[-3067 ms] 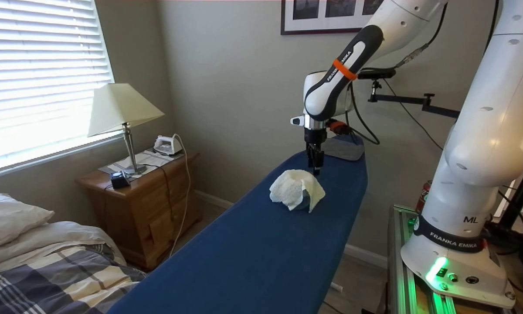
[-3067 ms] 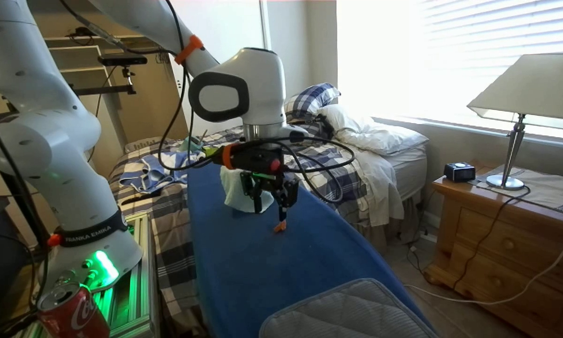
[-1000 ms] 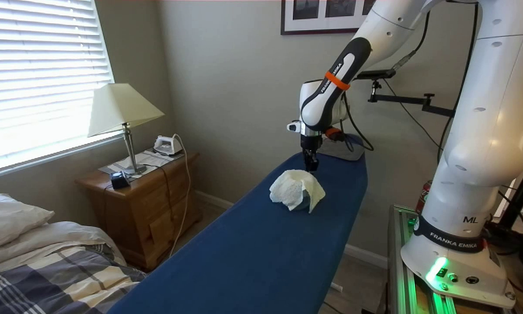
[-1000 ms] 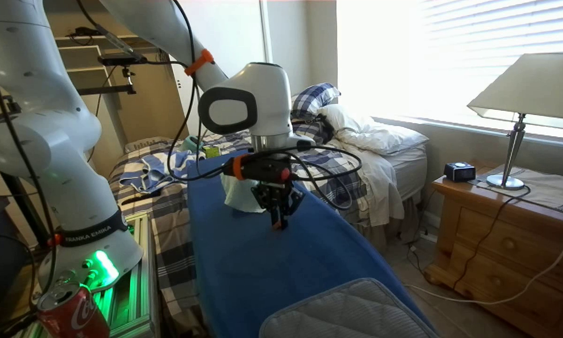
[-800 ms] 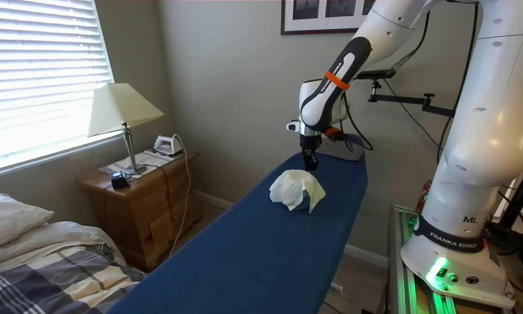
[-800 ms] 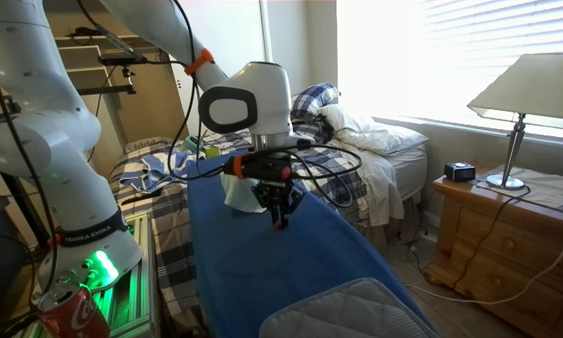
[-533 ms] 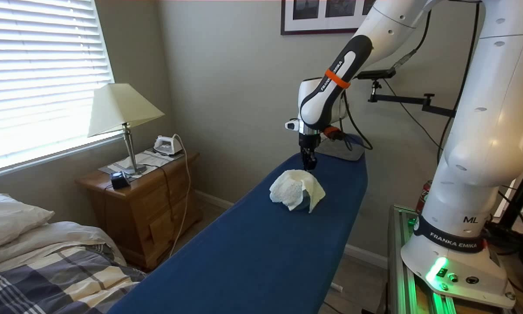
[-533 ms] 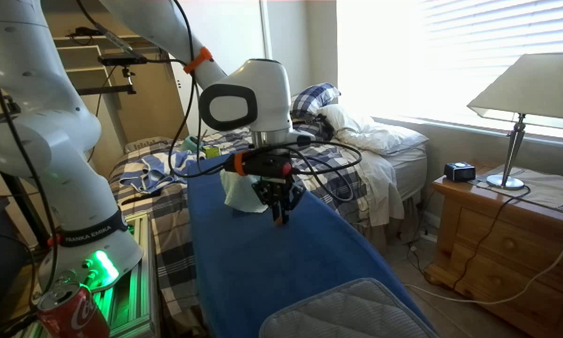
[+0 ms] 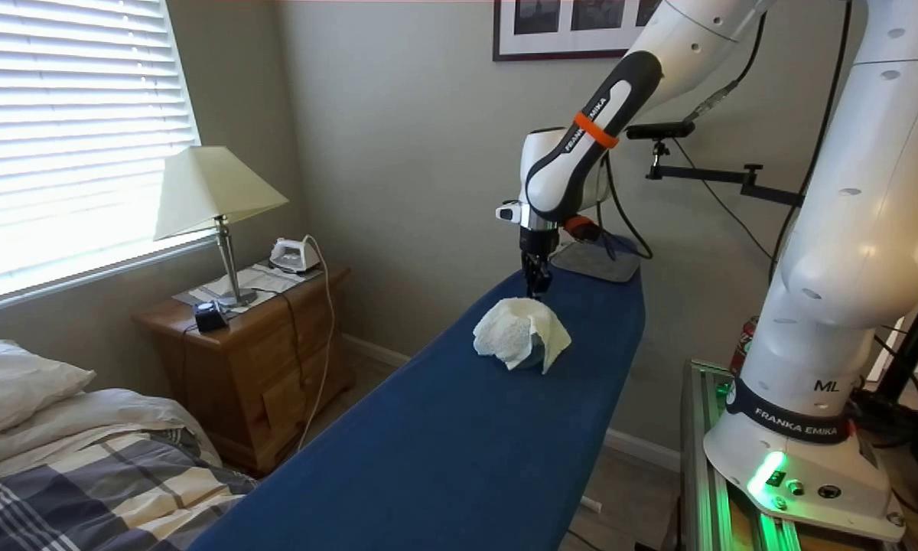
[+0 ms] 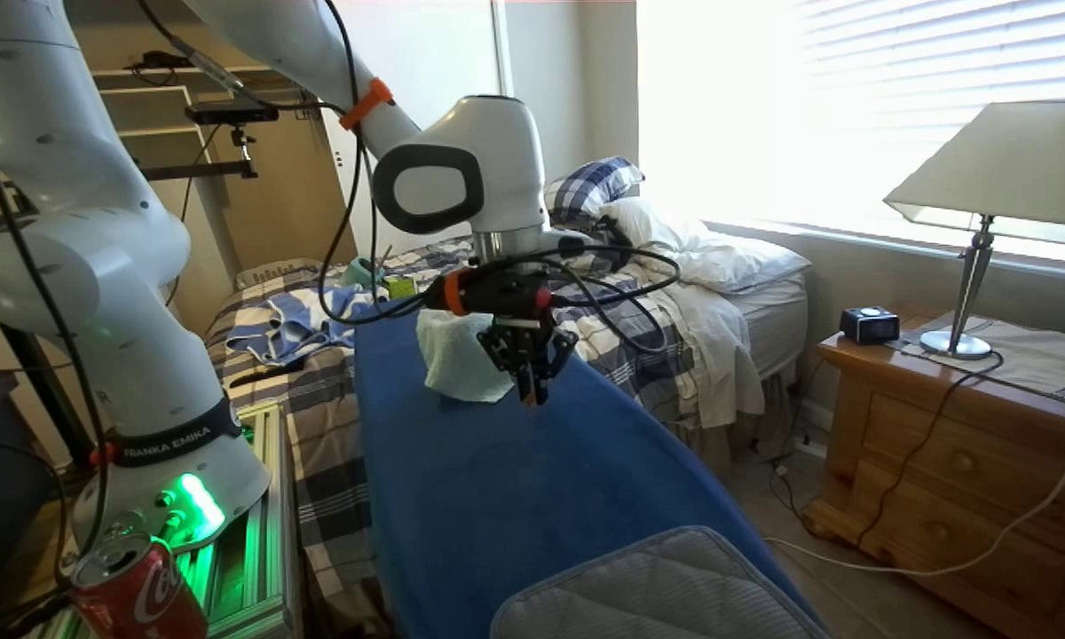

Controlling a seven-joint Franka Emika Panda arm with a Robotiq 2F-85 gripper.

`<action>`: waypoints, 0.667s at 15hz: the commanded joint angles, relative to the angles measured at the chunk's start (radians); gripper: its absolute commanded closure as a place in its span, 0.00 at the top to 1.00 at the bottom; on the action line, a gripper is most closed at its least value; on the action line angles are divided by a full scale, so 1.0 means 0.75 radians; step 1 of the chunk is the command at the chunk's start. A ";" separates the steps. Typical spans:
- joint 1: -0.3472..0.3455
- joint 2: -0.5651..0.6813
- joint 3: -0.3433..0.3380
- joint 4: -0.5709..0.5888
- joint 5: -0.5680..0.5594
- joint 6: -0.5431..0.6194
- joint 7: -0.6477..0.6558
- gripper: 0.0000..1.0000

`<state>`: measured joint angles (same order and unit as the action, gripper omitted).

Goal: Put the light blue cloth on the glass cup and then put the orange object on the light blue cloth

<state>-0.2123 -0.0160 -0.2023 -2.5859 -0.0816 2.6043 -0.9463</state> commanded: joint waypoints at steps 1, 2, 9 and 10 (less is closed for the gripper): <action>0.016 -0.069 0.004 -0.026 -0.007 -0.042 -0.012 0.21; 0.020 -0.078 0.006 -0.028 -0.009 -0.048 -0.011 0.21; 0.059 -0.170 0.020 -0.044 -0.008 -0.111 -0.025 0.20; 0.066 -0.185 0.022 -0.045 -0.009 -0.123 -0.026 0.19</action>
<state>-0.1783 -0.0883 -0.1863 -2.5903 -0.0816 2.5435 -0.9515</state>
